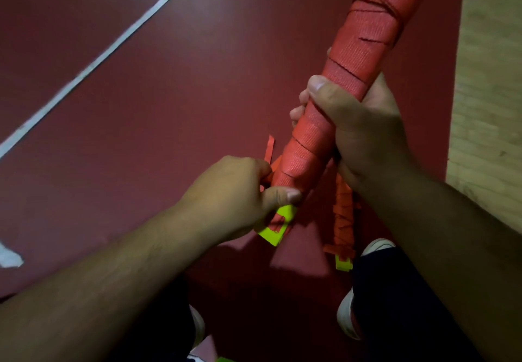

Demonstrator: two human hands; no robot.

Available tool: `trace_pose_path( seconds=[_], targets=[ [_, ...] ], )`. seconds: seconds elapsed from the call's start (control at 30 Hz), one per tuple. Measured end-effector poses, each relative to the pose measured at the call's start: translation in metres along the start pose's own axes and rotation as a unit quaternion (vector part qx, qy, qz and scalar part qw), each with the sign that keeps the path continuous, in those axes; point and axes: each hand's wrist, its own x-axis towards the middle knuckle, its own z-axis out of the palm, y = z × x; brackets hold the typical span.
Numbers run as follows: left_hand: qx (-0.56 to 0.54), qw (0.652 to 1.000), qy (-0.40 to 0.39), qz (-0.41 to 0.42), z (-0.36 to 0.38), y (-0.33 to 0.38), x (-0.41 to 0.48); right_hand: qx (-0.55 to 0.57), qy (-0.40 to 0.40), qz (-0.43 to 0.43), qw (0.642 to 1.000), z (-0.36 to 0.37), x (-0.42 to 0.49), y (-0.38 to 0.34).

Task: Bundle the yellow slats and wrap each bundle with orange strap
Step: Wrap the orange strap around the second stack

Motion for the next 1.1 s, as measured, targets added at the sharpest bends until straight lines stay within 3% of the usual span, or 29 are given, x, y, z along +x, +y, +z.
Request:
trace_pose_path(
  seconds=[0.13,0.27,0.5,0.67,0.93,1.1],
  targets=[
    [0.001,1.000,-0.029,0.001,0.005,0.003,-0.003,-0.028,0.037,0.005,0.999,0.000,-0.001,0.006],
    [0.000,1.000,0.002,0.018,0.007,0.011,-0.006,-0.016,0.044,0.032,0.998,0.000,-0.001,0.009],
    [-0.109,0.986,-0.021,0.123,-0.006,0.001,-0.004,0.149,-0.071,0.111,0.980,-0.004,0.002,-0.011],
    [-0.069,0.992,-0.041,0.100,-0.009,0.001,-0.004,0.155,-0.084,0.114,0.978,-0.004,0.001,-0.005],
    [0.009,0.996,-0.086,0.038,-0.002,0.010,-0.010,0.106,-0.038,0.096,0.989,0.000,0.000,0.003],
    [0.005,0.998,-0.045,0.054,-0.003,0.007,-0.008,0.106,-0.045,0.112,0.987,0.000,0.001,0.004]
  ],
)
